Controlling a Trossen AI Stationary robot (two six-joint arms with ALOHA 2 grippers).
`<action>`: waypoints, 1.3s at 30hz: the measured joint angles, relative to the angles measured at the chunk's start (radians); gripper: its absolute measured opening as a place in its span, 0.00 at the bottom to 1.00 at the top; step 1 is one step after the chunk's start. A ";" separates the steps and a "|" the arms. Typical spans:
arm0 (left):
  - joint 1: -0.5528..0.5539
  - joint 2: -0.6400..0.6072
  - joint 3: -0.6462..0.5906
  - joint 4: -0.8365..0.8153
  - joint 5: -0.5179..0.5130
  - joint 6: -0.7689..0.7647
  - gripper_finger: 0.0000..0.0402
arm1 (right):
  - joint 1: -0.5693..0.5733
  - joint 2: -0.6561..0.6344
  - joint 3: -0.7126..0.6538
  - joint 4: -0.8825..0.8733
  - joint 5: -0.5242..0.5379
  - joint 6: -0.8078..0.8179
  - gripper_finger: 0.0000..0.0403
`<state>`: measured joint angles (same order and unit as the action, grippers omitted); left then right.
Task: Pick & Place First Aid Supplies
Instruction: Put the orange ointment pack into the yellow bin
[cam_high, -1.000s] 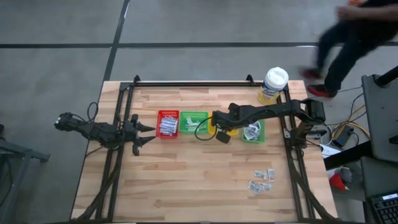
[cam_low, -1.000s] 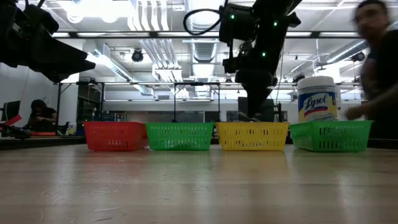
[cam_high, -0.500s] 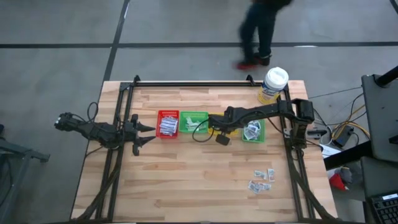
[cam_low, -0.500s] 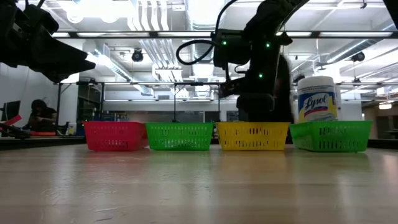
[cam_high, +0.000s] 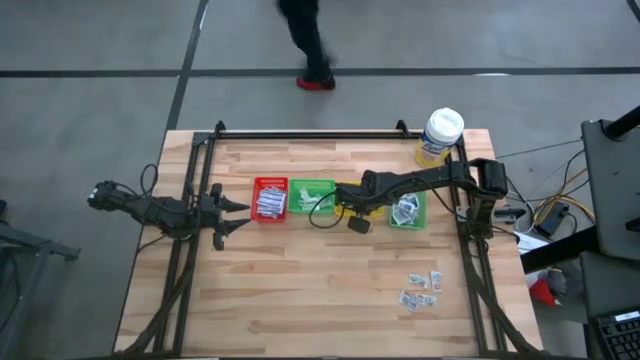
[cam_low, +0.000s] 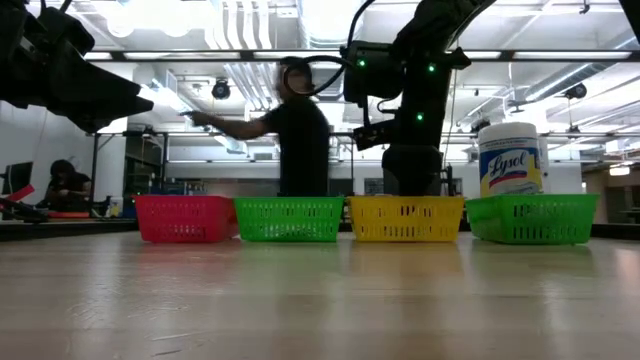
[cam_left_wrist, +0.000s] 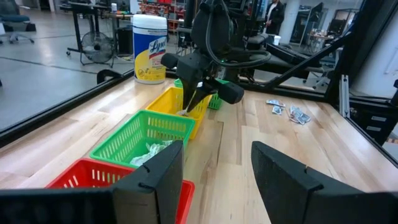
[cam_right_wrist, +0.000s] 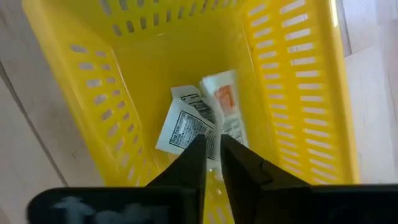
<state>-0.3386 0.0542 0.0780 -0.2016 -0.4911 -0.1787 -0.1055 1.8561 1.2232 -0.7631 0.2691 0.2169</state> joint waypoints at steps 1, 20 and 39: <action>0.000 0.000 0.000 0.000 0.000 0.000 0.47 | 0.000 0.000 0.000 0.000 0.000 0.000 0.13; 0.000 0.000 0.000 0.000 0.000 0.000 0.47 | 0.003 -0.072 0.013 -0.036 -0.005 0.015 0.24; 0.000 0.002 0.000 0.000 0.000 0.002 0.47 | 0.057 -0.286 0.050 -0.098 -0.012 0.058 0.14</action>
<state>-0.3389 0.0566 0.0780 -0.2016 -0.4912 -0.1764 -0.0485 1.5700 1.2736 -0.8614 0.2573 0.2753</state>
